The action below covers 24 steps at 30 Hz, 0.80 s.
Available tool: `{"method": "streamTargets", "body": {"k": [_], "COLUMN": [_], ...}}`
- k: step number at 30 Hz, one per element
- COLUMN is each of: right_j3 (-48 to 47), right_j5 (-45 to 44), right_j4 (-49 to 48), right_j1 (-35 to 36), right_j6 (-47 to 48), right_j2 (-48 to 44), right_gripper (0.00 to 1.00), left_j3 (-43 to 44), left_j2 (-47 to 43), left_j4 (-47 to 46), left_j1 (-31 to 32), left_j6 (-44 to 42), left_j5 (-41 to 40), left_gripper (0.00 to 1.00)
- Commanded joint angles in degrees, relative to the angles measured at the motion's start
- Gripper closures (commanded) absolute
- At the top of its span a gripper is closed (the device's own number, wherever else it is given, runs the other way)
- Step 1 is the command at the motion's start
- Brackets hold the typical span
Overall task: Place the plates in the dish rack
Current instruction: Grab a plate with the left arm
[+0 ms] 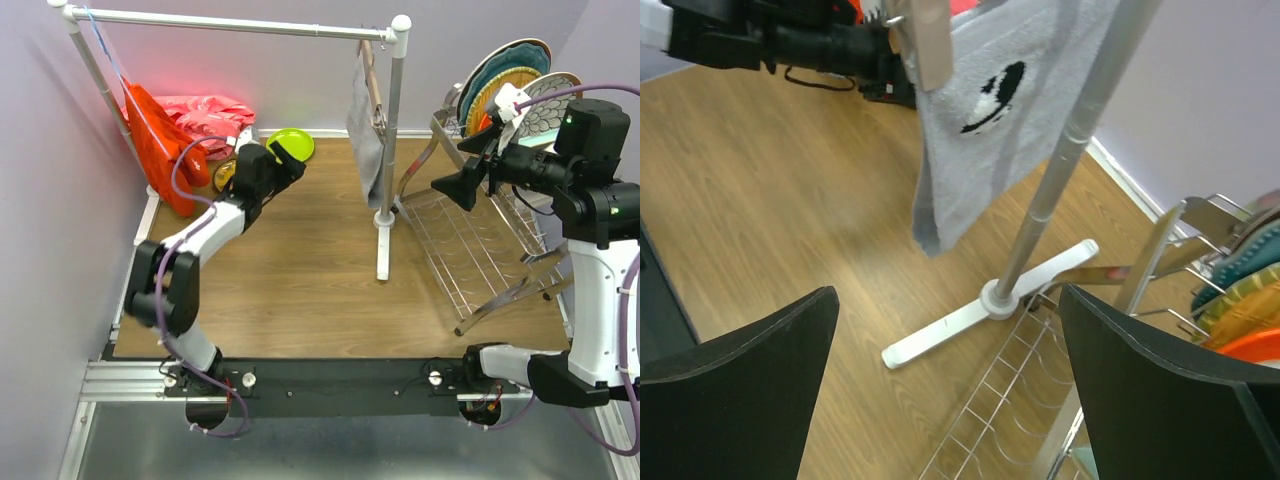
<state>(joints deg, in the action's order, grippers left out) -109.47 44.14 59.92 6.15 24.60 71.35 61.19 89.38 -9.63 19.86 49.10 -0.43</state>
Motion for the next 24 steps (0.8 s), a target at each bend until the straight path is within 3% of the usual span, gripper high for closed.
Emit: {"method": "streamTargets", "body": {"k": [1,10,19,24], "right_j3": [-0.4,0.1,2.6,6.7], "right_j5": [-7.5,-12.1,-17.5,-18.8], "right_j4": [-3.1,-6.7,-12.6,-16.7], "right_j1": [-0.1,-0.2,-0.3,-0.3], "right_j6": [-4.4,-4.4,-4.6,-5.1], "right_j2": [-0.9,-1.1,-2.8,-5.9], "right_gripper": [0.00,0.00,0.00,0.00], "left_j3": [12.6,28.8,41.3,43.3], "left_j2": [13.3,32.1,43.2,45.9], "left_j4": [4.9,8.0,13.2,15.4], "left_j1": [-2.3,-6.0,-8.4,-9.3], "left_j6": [7.4,13.7,16.0,17.7], "left_j5": [6.5,2.5,-3.2,-5.0], "left_gripper": [0.25,0.32,0.34,0.38]}}
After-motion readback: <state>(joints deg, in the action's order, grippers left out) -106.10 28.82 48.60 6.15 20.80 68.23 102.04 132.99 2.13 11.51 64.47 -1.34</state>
